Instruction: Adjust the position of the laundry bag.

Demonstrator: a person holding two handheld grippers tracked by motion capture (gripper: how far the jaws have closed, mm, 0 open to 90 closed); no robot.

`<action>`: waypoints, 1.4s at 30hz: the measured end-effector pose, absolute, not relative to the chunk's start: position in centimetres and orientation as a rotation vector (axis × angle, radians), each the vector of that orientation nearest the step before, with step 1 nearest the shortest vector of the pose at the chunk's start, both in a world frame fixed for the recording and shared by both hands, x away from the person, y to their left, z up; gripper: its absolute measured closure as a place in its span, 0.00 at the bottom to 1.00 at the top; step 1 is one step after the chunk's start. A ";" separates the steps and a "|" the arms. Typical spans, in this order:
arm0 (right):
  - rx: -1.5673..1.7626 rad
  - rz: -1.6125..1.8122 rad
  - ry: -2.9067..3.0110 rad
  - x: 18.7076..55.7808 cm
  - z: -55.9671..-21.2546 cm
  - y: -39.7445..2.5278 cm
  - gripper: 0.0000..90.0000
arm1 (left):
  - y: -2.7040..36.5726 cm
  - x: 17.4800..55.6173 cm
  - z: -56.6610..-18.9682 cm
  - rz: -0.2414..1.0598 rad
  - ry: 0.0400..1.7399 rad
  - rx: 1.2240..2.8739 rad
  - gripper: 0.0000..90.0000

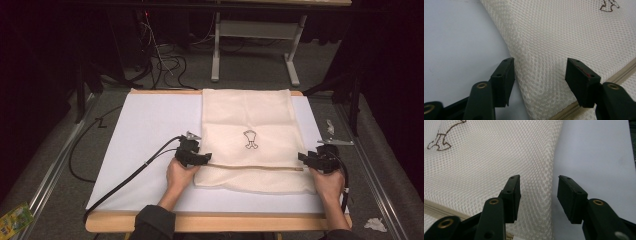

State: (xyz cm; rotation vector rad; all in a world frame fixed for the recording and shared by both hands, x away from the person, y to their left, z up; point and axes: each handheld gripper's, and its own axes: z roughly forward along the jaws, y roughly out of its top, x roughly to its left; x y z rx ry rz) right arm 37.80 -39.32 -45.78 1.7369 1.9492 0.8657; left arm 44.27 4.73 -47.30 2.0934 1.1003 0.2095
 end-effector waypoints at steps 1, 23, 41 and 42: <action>1.735 0.861 1.960 37.9 -45.8 -39.3 0.63 | 4.7 44.3 -47.3 0.215 1.102 2.090 0.47; 1.641 0.836 2.051 37.9 -45.4 -38.5 0.97 | 4.6 44.2 -45.8 0.280 1.031 2.127 0.96; 1.579 0.960 2.063 37.4 -44.5 -37.3 0.98 | 7.5 44.0 -44.5 0.302 1.034 2.064 0.95; 1.572 0.958 2.072 37.5 -44.6 -37.1 0.98 | 7.8 43.9 -44.4 0.305 1.036 2.058 0.95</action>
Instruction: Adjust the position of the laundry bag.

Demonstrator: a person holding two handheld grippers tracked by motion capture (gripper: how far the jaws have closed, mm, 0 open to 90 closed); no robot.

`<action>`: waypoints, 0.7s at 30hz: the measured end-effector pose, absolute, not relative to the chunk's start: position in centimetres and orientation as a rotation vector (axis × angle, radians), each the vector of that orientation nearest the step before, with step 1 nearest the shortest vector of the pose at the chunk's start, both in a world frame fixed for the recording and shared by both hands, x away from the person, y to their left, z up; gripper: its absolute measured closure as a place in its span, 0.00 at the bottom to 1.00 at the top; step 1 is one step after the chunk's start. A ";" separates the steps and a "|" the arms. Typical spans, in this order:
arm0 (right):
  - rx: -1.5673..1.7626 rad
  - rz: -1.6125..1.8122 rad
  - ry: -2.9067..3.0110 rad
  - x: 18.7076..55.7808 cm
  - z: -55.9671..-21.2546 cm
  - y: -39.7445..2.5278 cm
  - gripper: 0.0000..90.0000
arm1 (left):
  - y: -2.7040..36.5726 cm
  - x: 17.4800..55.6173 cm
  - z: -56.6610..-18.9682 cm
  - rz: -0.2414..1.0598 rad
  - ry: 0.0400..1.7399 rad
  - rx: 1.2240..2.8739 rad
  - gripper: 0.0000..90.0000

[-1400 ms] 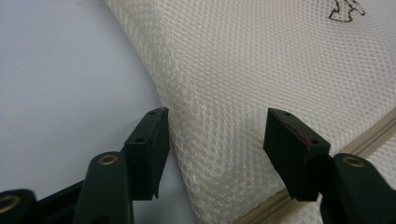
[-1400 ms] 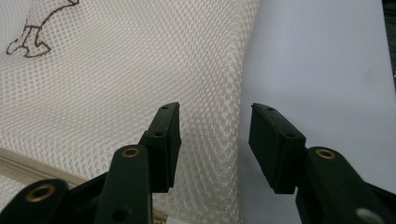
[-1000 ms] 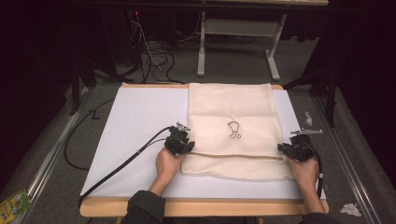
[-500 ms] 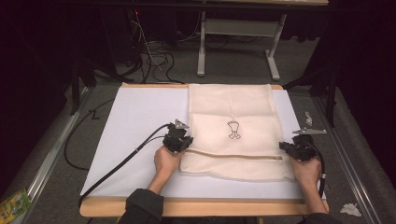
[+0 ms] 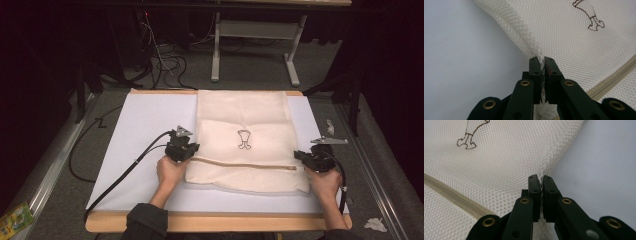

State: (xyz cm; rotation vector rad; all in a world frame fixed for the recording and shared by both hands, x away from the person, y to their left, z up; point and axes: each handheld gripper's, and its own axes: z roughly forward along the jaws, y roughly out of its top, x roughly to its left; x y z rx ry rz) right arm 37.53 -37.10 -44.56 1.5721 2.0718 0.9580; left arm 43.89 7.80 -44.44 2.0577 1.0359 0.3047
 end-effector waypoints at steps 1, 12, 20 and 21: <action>1.569 0.957 2.075 37.6 -44.6 -36.8 0.98 | 8.1 43.8 -44.4 0.315 1.036 2.056 0.95; 1.526 1.011 2.119 38.0 -44.8 -34.4 0.98 | 11.1 43.4 -44.3 0.326 1.074 2.022 0.95; 1.503 1.041 2.129 38.0 -44.7 -33.3 0.98 | 12.2 43.0 -44.0 0.355 1.079 2.027 0.95; 1.501 1.046 2.131 38.0 -44.7 -33.1 0.98 | 12.4 42.9 -44.0 0.356 1.080 2.025 0.95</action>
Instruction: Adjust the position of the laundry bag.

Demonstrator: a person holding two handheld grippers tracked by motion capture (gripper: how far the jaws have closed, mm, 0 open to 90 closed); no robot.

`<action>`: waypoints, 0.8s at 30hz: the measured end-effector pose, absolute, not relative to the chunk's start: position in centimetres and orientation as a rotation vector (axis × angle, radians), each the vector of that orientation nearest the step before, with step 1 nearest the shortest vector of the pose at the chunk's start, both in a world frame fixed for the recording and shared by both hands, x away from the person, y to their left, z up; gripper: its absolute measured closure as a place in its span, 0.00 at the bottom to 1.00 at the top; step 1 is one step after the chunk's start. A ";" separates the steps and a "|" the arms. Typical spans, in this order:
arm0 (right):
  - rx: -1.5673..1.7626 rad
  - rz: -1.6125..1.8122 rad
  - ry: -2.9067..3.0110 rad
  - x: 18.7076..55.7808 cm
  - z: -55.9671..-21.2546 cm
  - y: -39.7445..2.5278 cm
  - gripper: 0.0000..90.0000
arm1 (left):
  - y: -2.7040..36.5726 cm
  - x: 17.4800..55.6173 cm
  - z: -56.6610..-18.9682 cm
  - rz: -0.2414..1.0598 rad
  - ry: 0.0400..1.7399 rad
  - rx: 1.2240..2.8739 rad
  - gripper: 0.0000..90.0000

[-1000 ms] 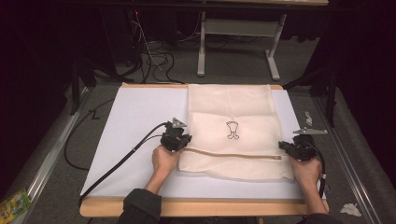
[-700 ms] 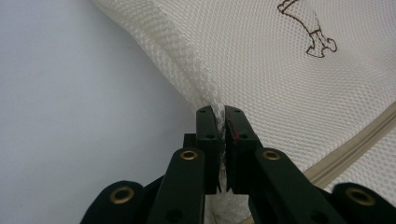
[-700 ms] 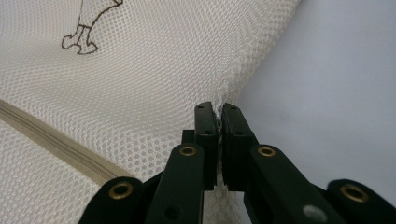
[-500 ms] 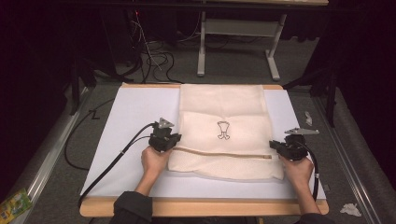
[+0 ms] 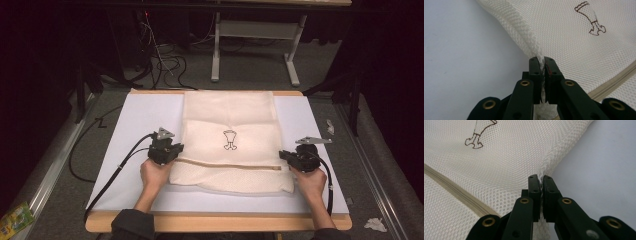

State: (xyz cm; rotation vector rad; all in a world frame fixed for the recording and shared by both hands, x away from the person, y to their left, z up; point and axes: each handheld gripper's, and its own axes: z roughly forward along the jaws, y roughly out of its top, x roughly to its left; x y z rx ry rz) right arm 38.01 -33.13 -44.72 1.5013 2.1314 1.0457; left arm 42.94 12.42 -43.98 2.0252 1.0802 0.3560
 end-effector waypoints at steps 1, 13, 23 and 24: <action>1.495 1.050 2.131 38.0 -44.7 -33.0 0.98 | 12.6 42.9 -44.0 0.360 1.083 2.020 0.95; 1.452 1.072 2.165 37.8 -44.6 -31.3 0.98 | 14.4 42.0 -44.4 0.390 1.101 2.031 0.94; 1.407 1.052 2.217 37.8 -44.7 -29.7 0.97 | 16.2 40.9 -44.8 0.400 1.135 2.010 0.94; 1.411 1.053 2.215 37.7 -44.6 -29.5 0.97 | 16.2 40.8 -44.8 0.398 1.137 2.012 0.94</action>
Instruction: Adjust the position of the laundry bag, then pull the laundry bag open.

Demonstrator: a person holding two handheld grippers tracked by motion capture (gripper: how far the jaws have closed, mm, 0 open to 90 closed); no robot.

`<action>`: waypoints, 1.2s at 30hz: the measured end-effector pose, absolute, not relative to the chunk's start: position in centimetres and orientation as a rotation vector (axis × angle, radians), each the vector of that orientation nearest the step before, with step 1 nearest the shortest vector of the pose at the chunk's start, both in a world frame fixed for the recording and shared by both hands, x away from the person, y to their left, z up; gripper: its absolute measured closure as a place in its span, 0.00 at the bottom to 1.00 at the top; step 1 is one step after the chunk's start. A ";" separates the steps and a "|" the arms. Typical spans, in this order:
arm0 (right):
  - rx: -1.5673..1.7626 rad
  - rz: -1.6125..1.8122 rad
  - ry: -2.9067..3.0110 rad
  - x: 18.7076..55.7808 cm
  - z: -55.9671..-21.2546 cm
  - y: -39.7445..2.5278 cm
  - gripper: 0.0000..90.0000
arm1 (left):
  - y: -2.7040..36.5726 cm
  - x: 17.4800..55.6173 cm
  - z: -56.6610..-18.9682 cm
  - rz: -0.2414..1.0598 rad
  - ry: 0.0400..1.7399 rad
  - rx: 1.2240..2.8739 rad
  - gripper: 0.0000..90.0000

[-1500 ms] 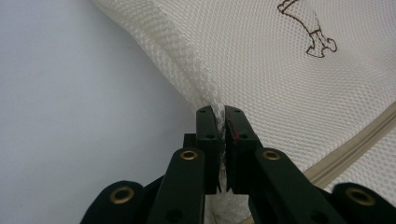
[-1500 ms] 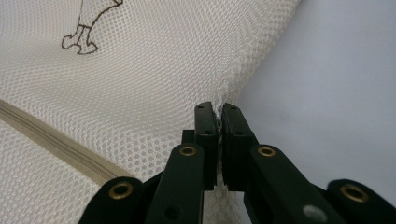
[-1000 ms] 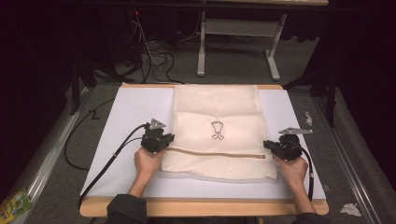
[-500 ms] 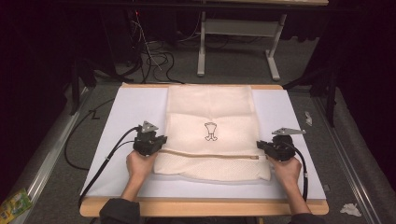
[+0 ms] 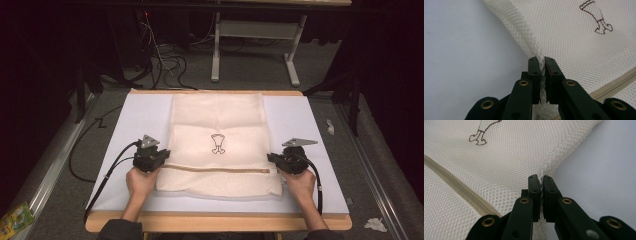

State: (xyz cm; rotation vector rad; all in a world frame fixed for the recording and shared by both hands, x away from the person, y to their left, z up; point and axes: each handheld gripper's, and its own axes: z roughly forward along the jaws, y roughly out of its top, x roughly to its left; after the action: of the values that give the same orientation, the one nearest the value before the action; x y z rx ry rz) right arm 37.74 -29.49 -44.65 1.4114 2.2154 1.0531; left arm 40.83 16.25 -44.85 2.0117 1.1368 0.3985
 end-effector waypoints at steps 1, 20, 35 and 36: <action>1.408 1.054 2.215 37.8 -44.7 -29.4 0.97 | 16.3 40.8 -44.9 0.394 1.139 2.015 0.94; 1.427 1.019 2.203 37.4 -45.9 -29.2 0.93 | 16.1 40.6 -46.7 0.449 1.149 2.048 0.88; 1.484 1.079 2.105 36.1 -45.4 -30.2 0.59 | 15.4 38.9 -46.5 0.560 1.074 2.016 0.57; 1.485 1.085 2.100 35.9 -45.4 -30.3 0.56 | 15.2 38.6 -46.4 0.571 1.058 2.010 0.56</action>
State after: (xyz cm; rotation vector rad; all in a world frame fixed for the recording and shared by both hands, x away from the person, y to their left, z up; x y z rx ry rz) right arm 35.95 -30.31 -45.37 1.4846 2.0999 1.0851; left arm 38.63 15.23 -46.44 2.0101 1.0578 0.5711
